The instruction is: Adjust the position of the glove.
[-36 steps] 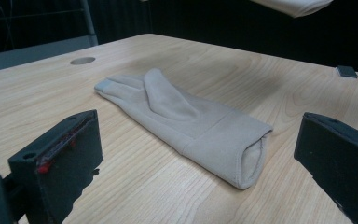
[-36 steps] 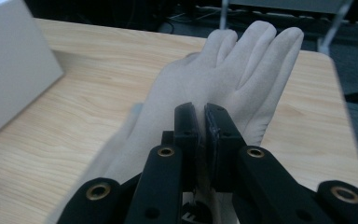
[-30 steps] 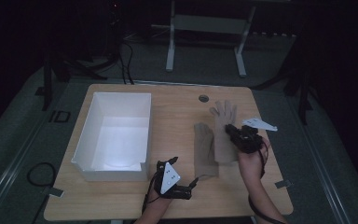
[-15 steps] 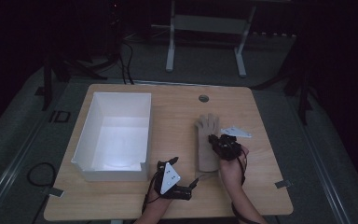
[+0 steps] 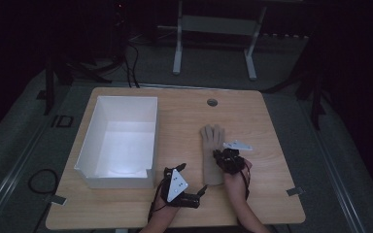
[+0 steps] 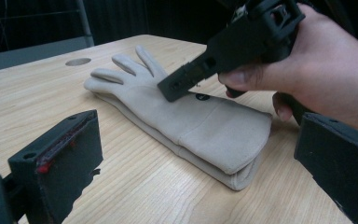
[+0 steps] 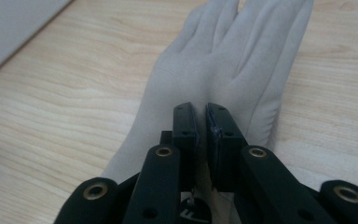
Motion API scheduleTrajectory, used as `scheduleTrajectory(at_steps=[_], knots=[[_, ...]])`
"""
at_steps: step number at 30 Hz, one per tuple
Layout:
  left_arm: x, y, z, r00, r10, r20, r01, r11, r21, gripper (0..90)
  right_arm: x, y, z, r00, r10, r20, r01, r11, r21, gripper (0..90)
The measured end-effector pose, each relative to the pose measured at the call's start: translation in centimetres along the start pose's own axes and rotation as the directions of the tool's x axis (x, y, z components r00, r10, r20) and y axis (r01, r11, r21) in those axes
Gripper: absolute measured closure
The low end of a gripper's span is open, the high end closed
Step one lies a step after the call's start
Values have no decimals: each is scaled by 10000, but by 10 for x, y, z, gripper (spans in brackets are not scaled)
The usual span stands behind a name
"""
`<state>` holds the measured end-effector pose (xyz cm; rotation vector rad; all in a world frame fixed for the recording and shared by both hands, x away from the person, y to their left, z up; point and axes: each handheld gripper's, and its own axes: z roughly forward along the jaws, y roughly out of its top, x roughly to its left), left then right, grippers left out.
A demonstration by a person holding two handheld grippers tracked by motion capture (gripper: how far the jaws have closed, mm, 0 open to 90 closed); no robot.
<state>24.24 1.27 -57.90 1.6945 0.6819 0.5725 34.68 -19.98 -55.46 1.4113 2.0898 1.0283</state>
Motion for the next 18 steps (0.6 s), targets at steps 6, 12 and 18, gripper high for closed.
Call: scheduleTrajectory(at_steps=[6,12,18], knots=[[0,0,0,10000,15,32,-15,10000,5,13,-3,0,-2,9998,18,-191,-17,10000,42,803],[-3,0,2,9999,30,130,-29,9999,-124,13,-14,15,-27,9989,-344,-329,327,9982,-506,561],[-5,2,4,9986,461,272,-461,9989,5,13,-38,29,-41,9946,-662,-799,621,9967,-525,307]])
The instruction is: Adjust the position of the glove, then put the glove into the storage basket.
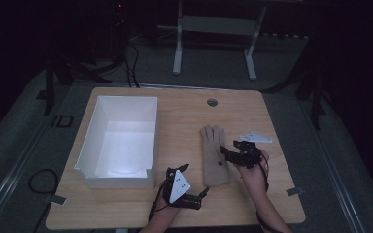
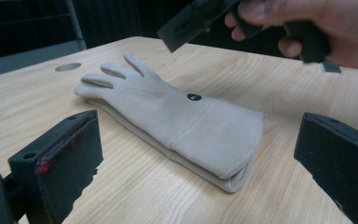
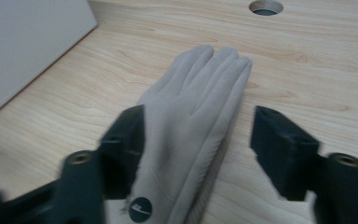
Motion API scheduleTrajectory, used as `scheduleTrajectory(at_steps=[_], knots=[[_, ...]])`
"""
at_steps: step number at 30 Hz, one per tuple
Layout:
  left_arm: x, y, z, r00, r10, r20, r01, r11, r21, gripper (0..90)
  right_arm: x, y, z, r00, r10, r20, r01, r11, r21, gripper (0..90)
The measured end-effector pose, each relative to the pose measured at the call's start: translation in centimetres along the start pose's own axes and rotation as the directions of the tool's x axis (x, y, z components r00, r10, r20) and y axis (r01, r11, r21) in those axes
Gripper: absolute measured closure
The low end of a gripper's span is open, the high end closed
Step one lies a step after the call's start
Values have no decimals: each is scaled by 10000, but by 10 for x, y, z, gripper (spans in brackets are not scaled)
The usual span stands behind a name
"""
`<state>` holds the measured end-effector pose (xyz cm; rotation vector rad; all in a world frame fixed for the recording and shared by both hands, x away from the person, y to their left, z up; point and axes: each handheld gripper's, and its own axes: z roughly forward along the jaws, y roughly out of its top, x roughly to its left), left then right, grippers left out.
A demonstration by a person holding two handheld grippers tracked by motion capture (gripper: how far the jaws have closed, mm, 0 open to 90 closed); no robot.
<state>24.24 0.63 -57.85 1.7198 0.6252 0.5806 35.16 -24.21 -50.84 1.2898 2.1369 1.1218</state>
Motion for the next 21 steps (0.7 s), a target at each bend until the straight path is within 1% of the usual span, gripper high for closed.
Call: scheduleTrajectory(at_steps=[1,2,3,4,5,6,7,8,9,10,12,13,14,15,16,17,18,19,20,21], knots=[[0,1,1,10000,69,0,-69,10000,53,13,-3,1,-1,9999,-11,-144,12,10000,88,268],[-1,1,1,9999,157,-41,-156,9998,130,13,-6,2,-1,9991,-92,-404,101,9997,234,223],[-2,2,2,9998,187,-32,-186,9997,153,13,-8,2,-1,9975,-50,-699,74,9994,337,204],[-2,2,2,9998,187,-32,-186,9997,153,13,-8,2,-1,9975,-50,-699,74,9994,337,204],[-2,5,2,9999,143,-14,-143,9997,220,13,-11,2,-2,9957,-22,-921,58,9992,395,196],[-2,6,2,9999,62,87,-65,9995,302,13,-15,3,-2,9910,180,-1330,-136,9993,336,157],[-1,7,2,9997,-70,233,63,9995,295,13,-16,4,-1,9895,159,-1437,-113,9994,326,132],[-1,8,3,9993,-138,356,127,9995,304,13,-17,5,-1,9882,153,-1527,-107,9995,306,137],[-1,9,3,9982,-215,564,198,9993,304,13,-18,5,-1,9876,142,-1565,-106,9997,235,138],[0,10,4,9965,-247,802,223,9993,305,13,-19,7,-2,9862,101,-1652,-63,9997,239,138],[0,14,6,9926,-244,1189,183,9985,525,13,-21,9,-3,9830,-269,-1818,267,9996,-37,142],[0,15,7,9900,-223,1389,144,9982,580,13,-22,10,-2,9829,-611,-1739,596,9981,-139,138],[1,17,8,9861,-255,1639,137,9973,726,13,-23,12,-3,9841,-855,-1558,829,9963,-226,138],[2,19,10,9830,-276,1813,107,9956,934,13,-24,13,-3,9826,-940,-1600,913,9955,-245,138],[2,19,10,9830,-276,1813,107,9956,934,14,-24,13,-3,9826,-940,-1600,913,9955,-245,138],[5,22,14,9760,-407,2141,185,9943,1047,14,-26,14,-3,9797,-938,-1771,917,9956,-204,139],[7,23,16,9738,-489,2222,248,9936,1101,71,-29,18,-4,9763,-590,-2081,670,9972,318,147],[8,23,18,9741,-435,2221,198,9940,1077,71,-31,20,-4,9713,-355,-2350,473,9979,446,135],[8,24,19,9738,-355,2245,105,9937,1117,71,-32,21,-5,9677,-307,-2501,429,9981,435,123],[8,25,21,9726,-327,2303,49,9928,1201,71,-32,22,-6,9665,-375,-2539,489,9980,388,109]])
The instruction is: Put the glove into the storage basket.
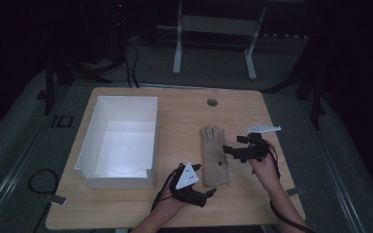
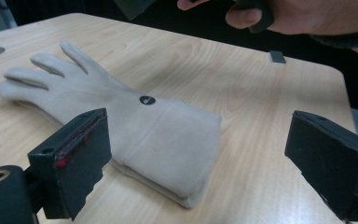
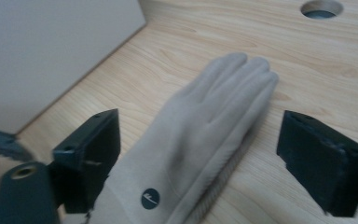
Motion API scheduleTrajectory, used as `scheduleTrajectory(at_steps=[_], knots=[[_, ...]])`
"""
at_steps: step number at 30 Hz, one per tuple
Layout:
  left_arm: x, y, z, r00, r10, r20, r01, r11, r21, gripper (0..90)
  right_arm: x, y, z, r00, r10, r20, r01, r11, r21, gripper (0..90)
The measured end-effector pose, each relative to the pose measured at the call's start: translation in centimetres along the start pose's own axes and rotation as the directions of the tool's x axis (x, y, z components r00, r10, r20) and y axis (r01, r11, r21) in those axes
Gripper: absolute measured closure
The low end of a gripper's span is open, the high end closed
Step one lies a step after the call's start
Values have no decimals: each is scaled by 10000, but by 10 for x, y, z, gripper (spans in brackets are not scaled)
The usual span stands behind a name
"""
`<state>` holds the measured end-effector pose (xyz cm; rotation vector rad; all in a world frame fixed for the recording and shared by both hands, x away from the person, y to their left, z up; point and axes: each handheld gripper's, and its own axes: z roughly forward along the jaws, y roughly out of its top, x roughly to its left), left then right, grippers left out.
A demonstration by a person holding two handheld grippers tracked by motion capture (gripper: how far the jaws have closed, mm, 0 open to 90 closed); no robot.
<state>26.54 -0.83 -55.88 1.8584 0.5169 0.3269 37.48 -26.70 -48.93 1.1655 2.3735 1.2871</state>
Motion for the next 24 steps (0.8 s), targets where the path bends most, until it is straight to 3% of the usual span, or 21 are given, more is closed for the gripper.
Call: scheduleTrajectory(at_steps=[2,4,6,7,8,11,16,20,24], knots=[[1,2,4,9999,118,41,-119,9997,215,71,-1,2,-1,9996,148,-235,-152,9998,-160,107],[2,5,8,9997,164,162,-170,9992,368,70,-1,4,0,9999,78,148,-75,9998,-192,108],[3,8,11,9993,174,331,-189,9988,447,72,-4,6,3,9999,135,-1,-135,9997,-190,110],[5,9,13,9983,278,503,-302,9985,465,73,-5,7,4,9996,137,247,-132,9997,-184,141],[5,11,15,9986,418,337,-438,9972,606,73,-7,9,6,9996,92,279,-86,9997,-211,158],[6,15,22,9957,778,507,-824,9919,968,82,-13,13,16,9988,182,449,-178,9998,-88,205],[5,18,30,9878,1334,798,-1419,9836,1111,221,-21,15,38,9962,484,718,-498,9986,188,266],[7,18,39,9836,1205,1339,-1386,9811,1348,307,-28,13,56,9934,833,789,-862,9957,344,288],[8,15,48,9829,1109,1471,-1374,9731,1848,337,-34,9,73,9907,1103,803,-1164,9902,768,288]])
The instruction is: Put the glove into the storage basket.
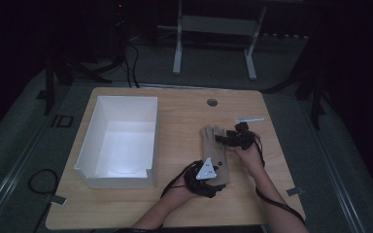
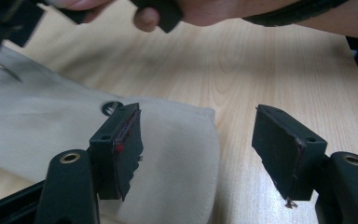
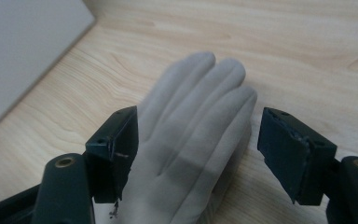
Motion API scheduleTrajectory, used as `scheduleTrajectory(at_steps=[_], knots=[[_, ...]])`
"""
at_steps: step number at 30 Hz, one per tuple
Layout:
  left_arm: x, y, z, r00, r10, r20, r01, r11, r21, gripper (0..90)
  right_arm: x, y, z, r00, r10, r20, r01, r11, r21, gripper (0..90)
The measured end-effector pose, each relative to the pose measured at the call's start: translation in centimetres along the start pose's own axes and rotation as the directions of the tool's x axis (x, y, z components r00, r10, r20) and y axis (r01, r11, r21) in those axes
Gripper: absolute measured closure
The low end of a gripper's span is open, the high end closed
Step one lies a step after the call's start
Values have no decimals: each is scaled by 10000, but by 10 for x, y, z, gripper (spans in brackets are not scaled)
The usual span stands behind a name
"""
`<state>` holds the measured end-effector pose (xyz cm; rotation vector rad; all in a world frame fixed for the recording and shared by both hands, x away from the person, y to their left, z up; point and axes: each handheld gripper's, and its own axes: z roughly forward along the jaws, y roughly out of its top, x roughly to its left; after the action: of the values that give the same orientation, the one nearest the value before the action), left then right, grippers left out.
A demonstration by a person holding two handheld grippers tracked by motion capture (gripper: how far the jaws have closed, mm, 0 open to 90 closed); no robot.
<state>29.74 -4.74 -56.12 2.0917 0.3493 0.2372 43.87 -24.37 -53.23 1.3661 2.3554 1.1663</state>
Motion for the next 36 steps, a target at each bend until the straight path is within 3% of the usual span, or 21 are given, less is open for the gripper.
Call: scheduleTrajectory(at_steps=[6,8,9,11,13,19,24,28,29,31,33,36], knots=[[5,-7,-1,9999,-158,5,157,9995,285,354,-4,-7,21,10000,25,-48,-21,9970,776,295],[7,-10,-2,9996,-283,81,280,9990,351,354,-5,-8,24,9997,31,-249,-10,9965,835,321],[8,-11,-2,9996,-280,73,277,9987,436,354,-4,-9,24,9994,-51,-333,77,9968,800,404],[8,-13,-1,9999,-163,10,162,9983,555,353,-2,-10,25,9971,-36,-758,97,9967,802,526],[7,-14,0,10000,-43,-14,44,9980,630,353,2,-11,24,9969,-258,-738,317,9963,800,590],[5,-15,2,9972,731,-162,-708,9907,1162,394,5,-10,24,9979,-338,-560,383,9959,820,603],[5,-16,4,9952,971,-154,-940,9856,1407,426,5,-10,24,9976,-383,-573,428,9958,812,606],[9,-14,4,9959,762,-492,-680,9861,1518,574,6,-8,24,9977,-376,-566,429,9944,969,633],[13,-13,4,9966,560,-600,-459,9866,1569,666,7,-7,24,9978,-372,-540,426,9938,1025,639],[22,-11,3,9987,-376,-333,421,9879,1496,775,8,-6,24,9976,-498,-482,547,9928,1070,642],[28,-10,3,9957,-924,-90,927,9840,1519,797,9,-6,23,9973,-592,-438,634,9928,1012,647],[28,-6,3,9964,-830,-144,842,9810,1746,811,9,-6,22,9974,-558,-463,601,9933,984,660]])
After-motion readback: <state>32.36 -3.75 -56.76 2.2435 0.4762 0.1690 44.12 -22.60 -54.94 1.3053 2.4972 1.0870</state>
